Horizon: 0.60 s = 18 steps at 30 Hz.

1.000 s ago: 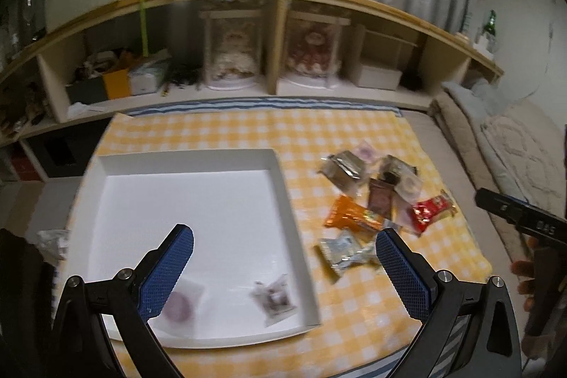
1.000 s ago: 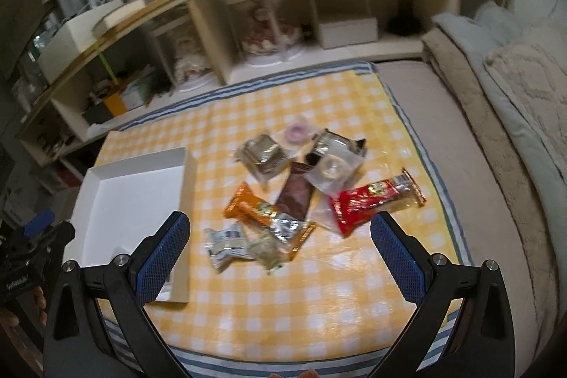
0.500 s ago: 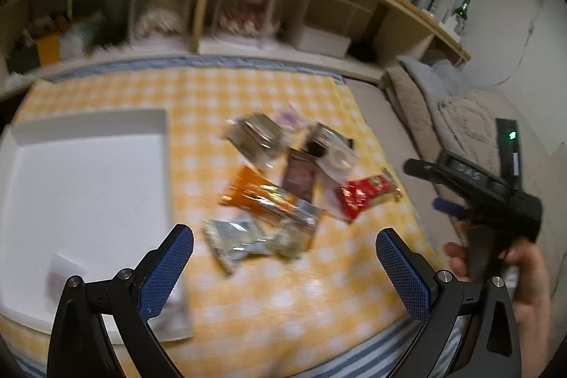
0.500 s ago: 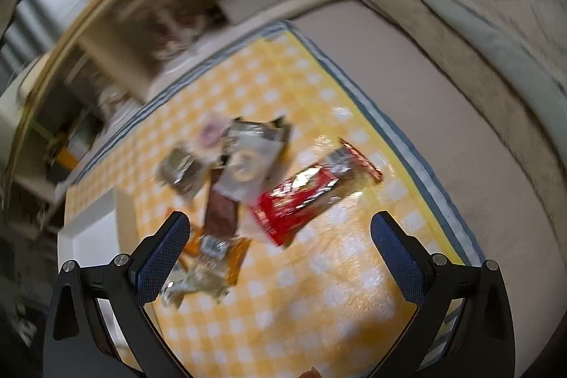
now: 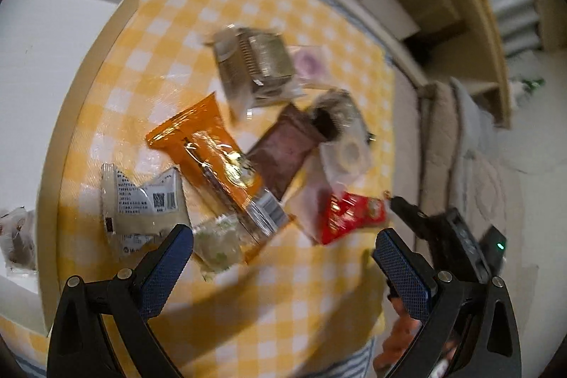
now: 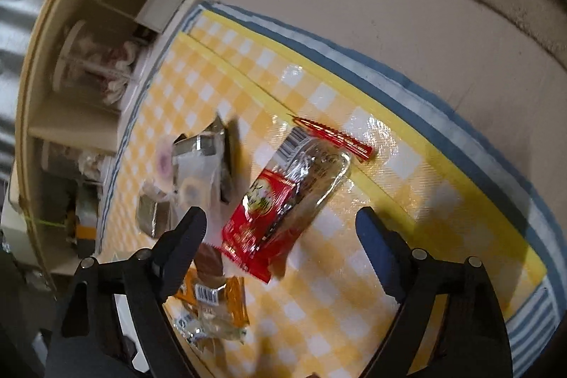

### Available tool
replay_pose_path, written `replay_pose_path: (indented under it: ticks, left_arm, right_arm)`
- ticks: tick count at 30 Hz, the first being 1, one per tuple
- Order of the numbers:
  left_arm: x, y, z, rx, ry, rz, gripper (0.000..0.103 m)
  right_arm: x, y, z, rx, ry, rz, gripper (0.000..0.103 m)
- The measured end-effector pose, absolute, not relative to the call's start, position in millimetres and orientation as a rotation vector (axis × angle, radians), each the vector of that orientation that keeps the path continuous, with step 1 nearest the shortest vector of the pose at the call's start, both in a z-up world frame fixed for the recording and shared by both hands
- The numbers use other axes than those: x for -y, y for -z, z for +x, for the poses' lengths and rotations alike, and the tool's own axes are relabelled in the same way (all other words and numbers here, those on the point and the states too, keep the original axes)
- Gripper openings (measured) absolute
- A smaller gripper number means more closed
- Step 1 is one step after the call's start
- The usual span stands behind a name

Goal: Organize snacks
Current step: 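Grasp orange packet with left tool while right tool grasps red packet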

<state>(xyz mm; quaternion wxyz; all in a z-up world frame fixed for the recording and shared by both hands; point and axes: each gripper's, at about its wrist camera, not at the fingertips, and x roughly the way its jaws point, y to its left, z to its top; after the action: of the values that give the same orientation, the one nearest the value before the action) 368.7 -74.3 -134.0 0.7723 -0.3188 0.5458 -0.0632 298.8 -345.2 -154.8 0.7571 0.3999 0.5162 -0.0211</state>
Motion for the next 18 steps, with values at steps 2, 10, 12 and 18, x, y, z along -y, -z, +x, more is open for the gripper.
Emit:
replay_pose_path:
  ticks: [2, 10, 12, 18]
  left_arm:
    - [77.5, 143.5, 379.3, -1.204, 0.095, -0.69, 0.103]
    - [98.3, 168.5, 420.5, -1.228, -0.045, -0.616, 0.094]
    - [108.6, 170.9, 431.3, -1.219, -0.058, -0.576, 0.088]
    - [135.9, 179.7, 447.3, -1.215, -0.05, -0.456, 0.078]
  right_arm:
    - [343.4, 158.1, 301.6, -1.116, 0.055, 0.879, 0.088]
    - [326.3, 168.3, 311.4, -1.115, 0.109, 0.724, 0.088]
    - [321.9, 167.7, 314.2, -1.108, 0.099, 0.688, 0.088]
    - [312.0, 169.9, 318.1, -1.121, 0.093, 0.592, 0.088]
